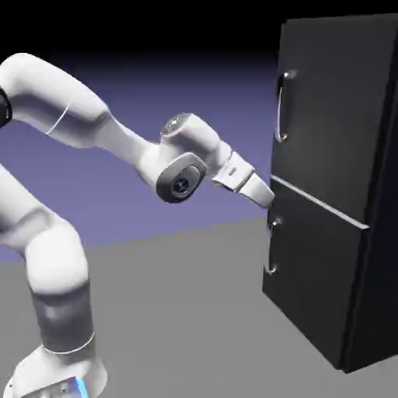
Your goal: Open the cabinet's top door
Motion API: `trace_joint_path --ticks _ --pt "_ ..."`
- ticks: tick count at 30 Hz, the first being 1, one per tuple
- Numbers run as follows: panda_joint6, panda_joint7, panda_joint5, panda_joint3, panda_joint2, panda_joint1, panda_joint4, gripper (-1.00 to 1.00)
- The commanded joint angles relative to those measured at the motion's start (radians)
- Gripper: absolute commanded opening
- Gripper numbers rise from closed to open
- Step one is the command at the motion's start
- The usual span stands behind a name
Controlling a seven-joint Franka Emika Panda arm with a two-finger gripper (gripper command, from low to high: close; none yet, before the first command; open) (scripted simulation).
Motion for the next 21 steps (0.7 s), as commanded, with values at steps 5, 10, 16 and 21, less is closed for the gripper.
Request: trace_joint_path --ticks 5,10,16,21 --pt "-0.003 -0.164 0.218 0.072 -0.022 -0.067 0.044 0.0" --pt "-0.006 -0.328 0.435 0.143 -0.044 -0.135 0.088 0.0" --pt "-0.01 -0.526 0.696 0.229 -0.071 -0.216 0.141 0.0" --pt "-0.013 -0.69 0.914 0.301 -0.093 -0.283 0.185 0.0"
